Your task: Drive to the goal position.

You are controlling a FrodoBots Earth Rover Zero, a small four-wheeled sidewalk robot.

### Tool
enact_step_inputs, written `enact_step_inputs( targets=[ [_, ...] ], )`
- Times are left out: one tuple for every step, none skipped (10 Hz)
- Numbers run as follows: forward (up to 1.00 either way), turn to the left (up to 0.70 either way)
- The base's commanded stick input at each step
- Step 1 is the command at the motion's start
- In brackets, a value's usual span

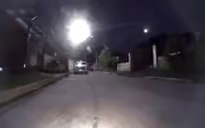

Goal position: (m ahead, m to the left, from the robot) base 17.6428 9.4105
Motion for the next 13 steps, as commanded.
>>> enact_step_inputs(
  targets=[
    [0.50, 0.00],
    [0.50, 0.00],
    [0.50, 0.00],
    [0.50, 0.00],
    [0.50, 0.00],
    [0.50, 0.00],
    [0.50, 0.00],
    [0.50, 0.00],
    [0.50, 0.00],
    [0.50, 0.00],
    [0.50, 0.00],
    [0.50, 0.00],
    [0.50, 0.00]
  ],
)
